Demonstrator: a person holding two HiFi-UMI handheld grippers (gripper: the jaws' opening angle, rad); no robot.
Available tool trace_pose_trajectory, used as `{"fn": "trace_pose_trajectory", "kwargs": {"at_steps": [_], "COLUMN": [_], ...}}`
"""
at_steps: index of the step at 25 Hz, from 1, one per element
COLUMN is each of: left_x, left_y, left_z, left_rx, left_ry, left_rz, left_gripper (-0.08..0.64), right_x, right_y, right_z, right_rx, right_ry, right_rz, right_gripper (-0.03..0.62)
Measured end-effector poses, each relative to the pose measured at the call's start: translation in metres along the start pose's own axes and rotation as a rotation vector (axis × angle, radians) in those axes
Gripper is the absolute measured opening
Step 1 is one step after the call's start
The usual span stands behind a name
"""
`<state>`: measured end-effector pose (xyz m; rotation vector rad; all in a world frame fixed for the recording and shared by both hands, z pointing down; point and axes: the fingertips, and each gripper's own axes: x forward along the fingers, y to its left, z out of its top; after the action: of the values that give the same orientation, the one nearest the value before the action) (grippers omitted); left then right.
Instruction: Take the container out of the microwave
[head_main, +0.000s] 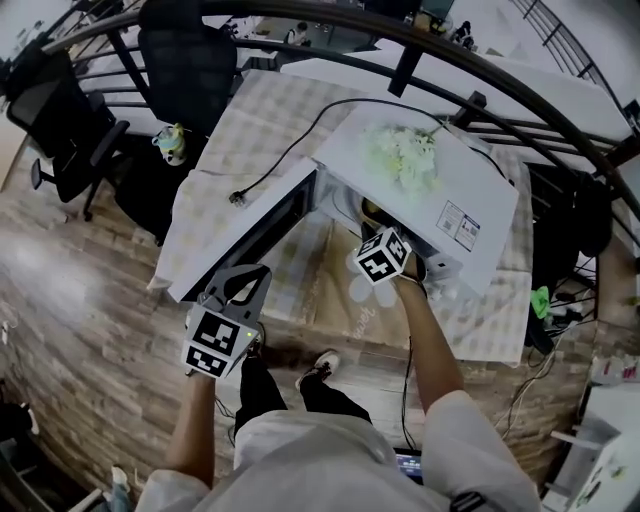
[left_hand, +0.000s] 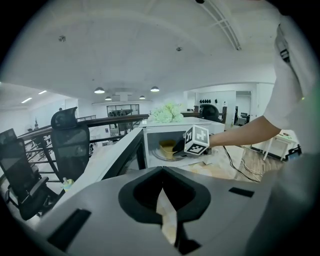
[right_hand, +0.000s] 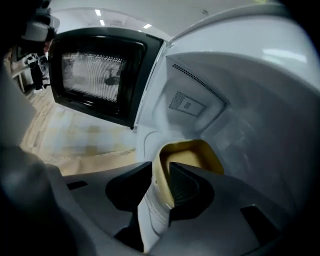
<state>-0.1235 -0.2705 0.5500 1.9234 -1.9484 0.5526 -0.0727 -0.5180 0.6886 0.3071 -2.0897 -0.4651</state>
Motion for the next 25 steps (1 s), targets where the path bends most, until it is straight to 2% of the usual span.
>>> {"fn": "trace_pose_trajectory", "kwargs": {"at_steps": [3, 6, 13, 17, 21, 25], "left_x": [-0.002, -0.004, -0.009, -0.012, -0.021, -0.029], "left_y": [0.001, 0.004, 0.008, 0.008, 0.009, 0.012], "left_z": [-0.006, -0.007, 0.002, 0.016, 0.032, 0.048], "left_rx": [0.0, 0.001, 0.007, 0.024, 0.048, 0.061], "left_ry": [0.012, 0.012, -0.022, -0.052, -0.086, -0.128], "left_rz": [-0.005, -0.009, -0.034, -0.066, -0.11, -0.171], "left_gripper": [0.012, 0.012, 0.012, 0.012, 0.012, 0.012], "right_x": [0.01, 0.014, 0.004, -0.015, -0.036, -0.057], "right_y": [0.0, 0.0, 0.011, 0.02, 0.032, 0.041], "right_z": [-0.007, -0.01, -0.004, 0.003, 0.014, 0.022], "right_rx": [-0.07, -0.132, -0.102, -0.052, 0.063, 0.145], "right_ry": [0.063, 0.1, 0.104, 0.091, 0.061, 0.053], "right_rz": [-0.005, -0.015, 0.021, 0.039, 0.096, 0.11], "right_gripper": [0.116, 0.064, 0.028, 0.028, 0.028, 0.028]}}
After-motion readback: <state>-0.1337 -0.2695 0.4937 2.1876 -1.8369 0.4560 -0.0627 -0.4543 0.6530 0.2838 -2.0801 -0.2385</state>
